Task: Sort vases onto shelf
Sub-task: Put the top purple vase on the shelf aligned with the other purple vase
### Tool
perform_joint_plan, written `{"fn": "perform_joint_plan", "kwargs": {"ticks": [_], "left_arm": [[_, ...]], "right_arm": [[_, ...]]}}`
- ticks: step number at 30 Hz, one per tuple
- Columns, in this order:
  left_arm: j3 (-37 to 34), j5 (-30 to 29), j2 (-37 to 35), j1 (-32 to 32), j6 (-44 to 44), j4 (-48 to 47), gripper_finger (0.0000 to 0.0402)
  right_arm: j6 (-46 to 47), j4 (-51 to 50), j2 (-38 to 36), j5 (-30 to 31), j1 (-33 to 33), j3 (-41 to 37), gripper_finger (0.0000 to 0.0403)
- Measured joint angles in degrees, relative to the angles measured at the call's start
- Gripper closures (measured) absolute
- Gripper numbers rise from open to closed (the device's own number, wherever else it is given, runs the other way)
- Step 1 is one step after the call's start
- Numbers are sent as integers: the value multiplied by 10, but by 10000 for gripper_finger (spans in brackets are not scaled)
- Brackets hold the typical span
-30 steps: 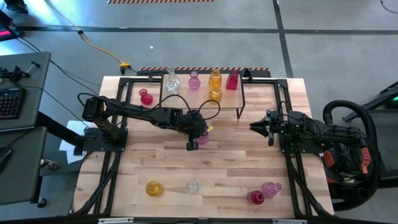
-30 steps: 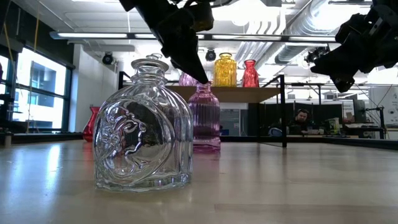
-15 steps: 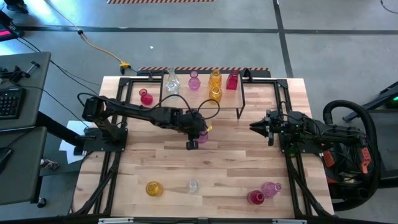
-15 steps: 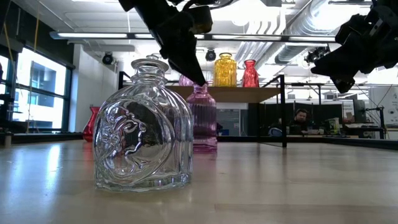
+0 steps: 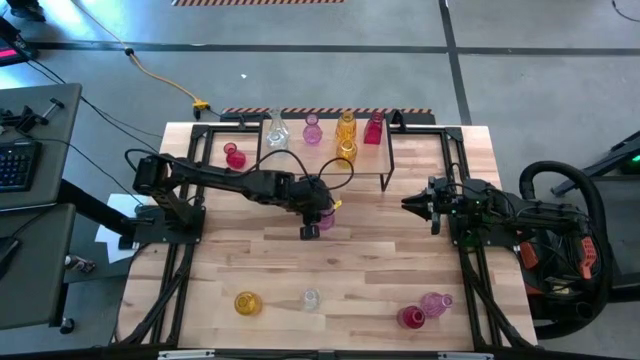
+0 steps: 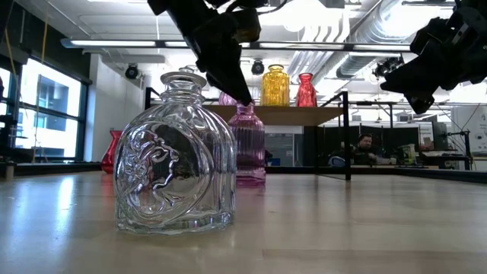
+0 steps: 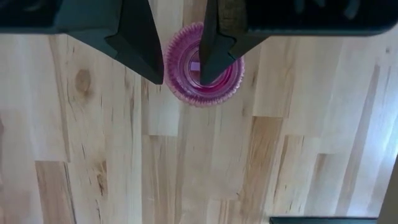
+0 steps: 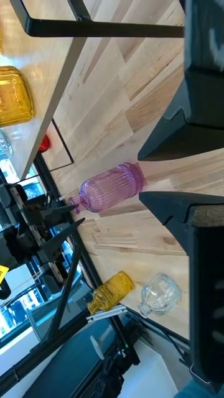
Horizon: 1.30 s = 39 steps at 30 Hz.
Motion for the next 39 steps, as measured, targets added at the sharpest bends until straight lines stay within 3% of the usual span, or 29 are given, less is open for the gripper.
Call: {"fn": "perform_joint_plan", "kwargs": {"ticks": [13, 17, 25, 39], "left_arm": [[0, -2, 0, 0, 22, 0, 280], [0, -5, 0, 0, 32, 0, 304], [0, -21, 0, 0, 32, 3, 389], [-1, -28, -13, 0, 37, -3, 398]], "right_arm": [[0, -3, 0, 0, 0, 0, 334], [0, -2, 0, 0, 0, 0, 334], [0, -3, 0, 0, 0, 0, 334], [0, -3, 0, 0, 0, 0, 334]]}}
